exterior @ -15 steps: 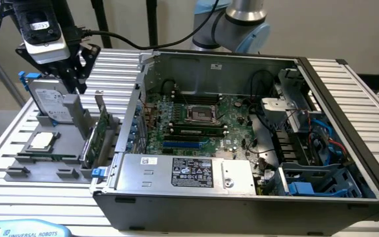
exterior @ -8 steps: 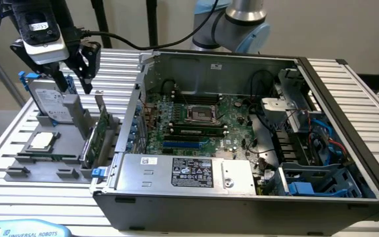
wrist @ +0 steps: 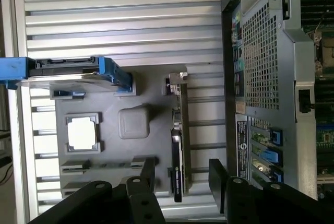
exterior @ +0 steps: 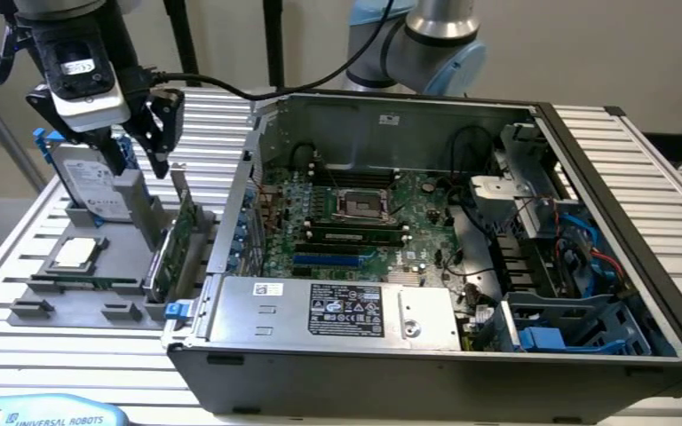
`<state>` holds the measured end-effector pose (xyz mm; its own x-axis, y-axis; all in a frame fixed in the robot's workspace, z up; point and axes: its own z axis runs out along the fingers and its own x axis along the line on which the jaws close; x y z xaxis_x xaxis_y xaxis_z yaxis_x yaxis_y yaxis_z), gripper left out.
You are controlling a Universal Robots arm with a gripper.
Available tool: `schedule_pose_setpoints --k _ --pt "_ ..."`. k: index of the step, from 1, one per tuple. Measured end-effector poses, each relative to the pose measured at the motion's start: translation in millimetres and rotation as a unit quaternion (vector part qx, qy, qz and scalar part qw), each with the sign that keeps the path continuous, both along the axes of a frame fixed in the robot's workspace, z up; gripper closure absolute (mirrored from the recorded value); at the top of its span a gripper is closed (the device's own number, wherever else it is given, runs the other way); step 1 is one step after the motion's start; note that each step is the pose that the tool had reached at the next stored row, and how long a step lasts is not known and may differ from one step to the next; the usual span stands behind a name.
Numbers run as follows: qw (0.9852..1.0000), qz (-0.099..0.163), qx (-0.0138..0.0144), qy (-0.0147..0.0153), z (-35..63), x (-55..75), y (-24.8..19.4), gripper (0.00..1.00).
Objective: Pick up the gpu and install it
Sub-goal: 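Pick up the gpu and move the gpu toward the slot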
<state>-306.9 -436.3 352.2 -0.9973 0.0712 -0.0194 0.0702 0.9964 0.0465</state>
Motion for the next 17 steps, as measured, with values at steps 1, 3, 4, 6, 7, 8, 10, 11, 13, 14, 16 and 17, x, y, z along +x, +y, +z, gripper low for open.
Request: schedule_pose_setpoints --k 1,3,4,6,7,8,10,11,13,14,16,17 --pt "1.0000 0.000 0.0000 0.0000 -1.8 0.0 0.0 0.46" --pt "1.0000 0.000 0.0000 0.0000 -5.4 0.0 0.0 0.46" --pt "1.0000 0.000 0.0000 0.0000 -7.2 0.0 0.0 0.46" --pt "1.0000 0.000 0.0000 0.0000 -10.9 0.0 0.0 0.46" --pt "1.0000 0.000 0.0000 0.0000 -12.8 0.0 0.0 0.46" --pt "1.0000 0.000 0.0000 0.0000 -14.5 0.0 0.0 0.46" --pt "1.0000 0.000 0.0001 -0.0001 -18.2 0.0 0.0 0.46" --pt "1.0000 0.000 0.0000 0.0000 -19.9 0.0 0.0 0.46" --pt "1.0000 0.000 0.0000 0.0000 -23.6 0.0 -0.1 0.46" --pt "1.0000 0.000 0.0000 0.0000 -25.4 -0.1 -0.1 0.46" --pt "1.0000 0.000 0.0000 0.0000 -29.1 -0.1 -0.2 0.46" --pt "1.0000 0.000 0.0000 0.0000 -30.9 -0.2 -0.2 0.46"
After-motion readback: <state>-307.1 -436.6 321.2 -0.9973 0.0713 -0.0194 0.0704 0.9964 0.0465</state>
